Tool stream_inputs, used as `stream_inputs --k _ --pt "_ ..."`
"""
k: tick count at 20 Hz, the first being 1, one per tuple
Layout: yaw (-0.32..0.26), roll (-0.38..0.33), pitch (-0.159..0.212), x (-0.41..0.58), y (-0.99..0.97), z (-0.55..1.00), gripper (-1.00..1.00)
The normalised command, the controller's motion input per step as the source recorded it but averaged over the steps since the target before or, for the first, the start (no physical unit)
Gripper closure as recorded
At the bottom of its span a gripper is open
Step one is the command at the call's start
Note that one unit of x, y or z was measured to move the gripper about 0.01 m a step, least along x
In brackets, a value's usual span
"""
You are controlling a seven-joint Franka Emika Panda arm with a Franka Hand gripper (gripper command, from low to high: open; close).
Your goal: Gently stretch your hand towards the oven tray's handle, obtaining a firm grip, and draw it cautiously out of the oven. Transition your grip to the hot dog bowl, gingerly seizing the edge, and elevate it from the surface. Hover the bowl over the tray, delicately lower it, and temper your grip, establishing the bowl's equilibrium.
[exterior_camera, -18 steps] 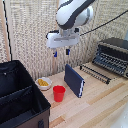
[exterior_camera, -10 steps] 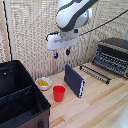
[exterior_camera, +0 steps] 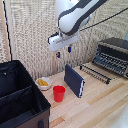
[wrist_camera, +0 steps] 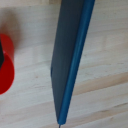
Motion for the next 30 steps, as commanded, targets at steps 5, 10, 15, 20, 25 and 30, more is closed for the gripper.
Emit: stream_inputs --k 5,10,15,20,25,30 --pt "0.088 -0.358 0.005 0.045 0.0 0.13 -1.0" --pt "0.027 -0.346 0.0 0.137 0.0 0.22 -1.0" --pt "0.026 -0.293 -0.009 0.187 -0.12 0.23 -1.0" --pt "0.061 -0.246 -0.003 0.186 -0.31 0.07 -1.0" --pt "0.091 -0.198 0.0 0.135 -0.51 0.0 -1.0" --pt "0.094 -0.204 0.0 0.048 -0.57 0.0 -1.0"
